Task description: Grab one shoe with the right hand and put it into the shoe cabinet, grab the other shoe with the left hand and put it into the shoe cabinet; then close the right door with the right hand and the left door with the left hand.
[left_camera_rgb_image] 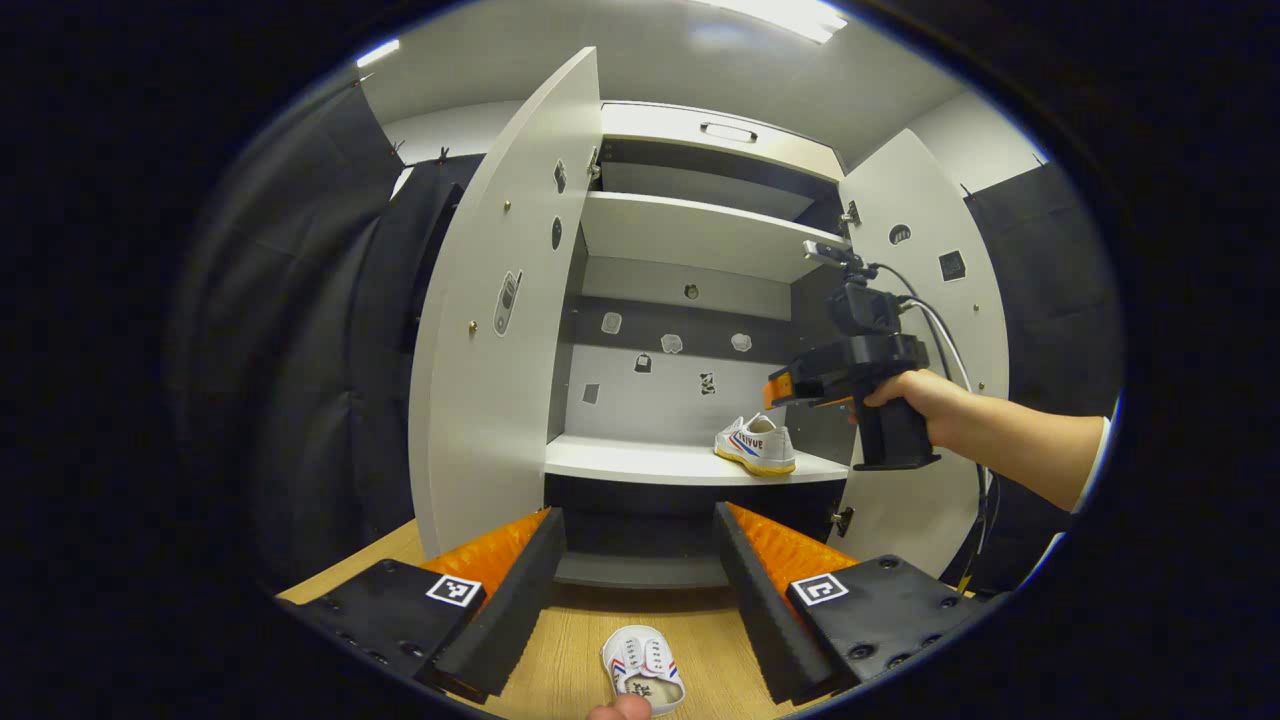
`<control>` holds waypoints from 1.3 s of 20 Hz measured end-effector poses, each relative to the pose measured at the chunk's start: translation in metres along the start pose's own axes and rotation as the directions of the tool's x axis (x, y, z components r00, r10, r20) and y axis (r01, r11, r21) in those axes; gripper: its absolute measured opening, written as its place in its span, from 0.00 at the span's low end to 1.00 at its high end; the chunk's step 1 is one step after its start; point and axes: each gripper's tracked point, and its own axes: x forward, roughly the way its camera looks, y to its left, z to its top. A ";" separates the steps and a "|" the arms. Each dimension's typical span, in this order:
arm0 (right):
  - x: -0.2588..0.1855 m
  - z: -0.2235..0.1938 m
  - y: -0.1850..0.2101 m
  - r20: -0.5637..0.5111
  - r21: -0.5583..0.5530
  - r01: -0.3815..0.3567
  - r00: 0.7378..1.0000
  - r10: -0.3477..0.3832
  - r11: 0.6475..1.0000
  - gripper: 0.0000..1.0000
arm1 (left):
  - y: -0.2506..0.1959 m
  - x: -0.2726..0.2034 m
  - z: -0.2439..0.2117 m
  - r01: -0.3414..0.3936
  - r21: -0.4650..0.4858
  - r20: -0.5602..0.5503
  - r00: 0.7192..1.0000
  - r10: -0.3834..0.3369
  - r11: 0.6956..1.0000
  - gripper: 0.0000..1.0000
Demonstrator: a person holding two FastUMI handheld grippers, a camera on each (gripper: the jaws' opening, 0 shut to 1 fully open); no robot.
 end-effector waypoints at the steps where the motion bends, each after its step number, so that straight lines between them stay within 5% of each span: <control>1: -0.016 0.005 0.002 0.032 0.007 -0.015 0.999 0.015 1.000 0.92 | 0.001 0.000 -0.001 -0.002 0.000 -0.002 1.000 0.002 1.000 0.96; 7: -0.118 0.006 -0.004 0.213 -0.003 -0.018 0.977 0.018 1.000 0.93 | 0.005 0.000 -0.003 -0.015 0.013 -0.017 1.000 0.015 1.000 0.96; 12: -0.179 -0.044 -0.012 0.265 0.002 0.014 0.964 -0.014 1.000 0.93 | 0.004 0.001 -0.012 -0.014 0.036 -0.043 0.999 0.016 0.999 0.96; 17: -0.226 -0.090 -0.016 0.309 0.002 0.053 0.950 -0.051 0.999 0.93 | 0.007 0.004 -0.065 0.015 0.052 -0.190 0.982 -0.005 0.999 0.97; 21: -0.250 -0.133 -0.025 0.313 0.050 0.058 0.947 -0.071 0.997 0.92 | 0.012 0.007 -0.137 0.063 0.055 -0.370 0.928 -0.038 0.996 0.97; 26: -0.261 -0.154 -0.037 0.284 0.073 0.081 0.954 -0.098 0.994 0.93 | 0.009 -0.010 -0.247 0.113 -0.012 -0.629 0.772 -0.095 0.994 0.97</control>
